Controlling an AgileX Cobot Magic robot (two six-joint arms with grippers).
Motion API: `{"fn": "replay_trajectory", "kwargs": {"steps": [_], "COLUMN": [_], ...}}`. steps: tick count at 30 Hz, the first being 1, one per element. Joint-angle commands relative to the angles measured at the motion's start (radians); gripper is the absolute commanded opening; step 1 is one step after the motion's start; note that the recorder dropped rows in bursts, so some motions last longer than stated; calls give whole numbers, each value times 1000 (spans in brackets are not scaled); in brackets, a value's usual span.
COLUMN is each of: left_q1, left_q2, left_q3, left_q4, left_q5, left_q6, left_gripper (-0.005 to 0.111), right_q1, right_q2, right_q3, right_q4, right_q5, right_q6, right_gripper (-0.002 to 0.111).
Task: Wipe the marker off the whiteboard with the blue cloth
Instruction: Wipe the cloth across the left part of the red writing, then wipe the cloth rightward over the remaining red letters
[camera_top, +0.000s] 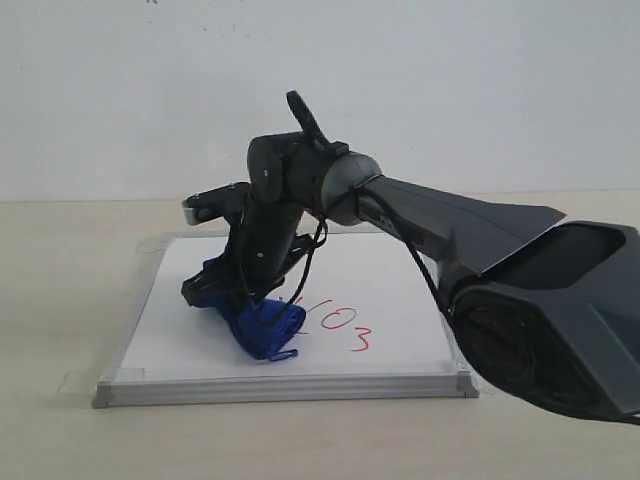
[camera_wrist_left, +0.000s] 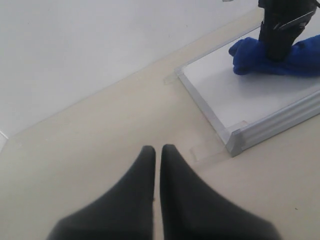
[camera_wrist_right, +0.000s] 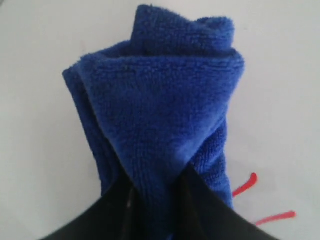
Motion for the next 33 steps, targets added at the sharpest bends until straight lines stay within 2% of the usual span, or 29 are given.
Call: {"fn": "replay_trajectory", "kwargs": {"steps": [1, 5, 8, 10, 23, 33], "left_q1": [2, 2, 2, 2, 2, 2], "left_q2": [-3, -3, -3, -3, -3, -3], "left_q3": [3, 3, 3, 3, 3, 3], "left_q4": [-2, -2, -2, -2, -2, -2], "left_q5": [-4, -4, -4, -4, -4, -4], "left_q6": [5, 5, 5, 5, 5, 5], "left_gripper": [4, 4, 4, 4, 4, 4], "right_q1": [45, 51, 51, 51, 49, -45], "right_q2": [43, 43, 43, 39, -31, -130], "right_q3": [25, 25, 25, 25, 47, 317], "right_q4": [211, 141, -155, -239, -356, -454], "right_q5": [64, 140, 140, 140, 140, 140], "right_q6": [-155, -160, -20, 22, 20, 61], "right_gripper": [0, 0, 0, 0, 0, 0]}}
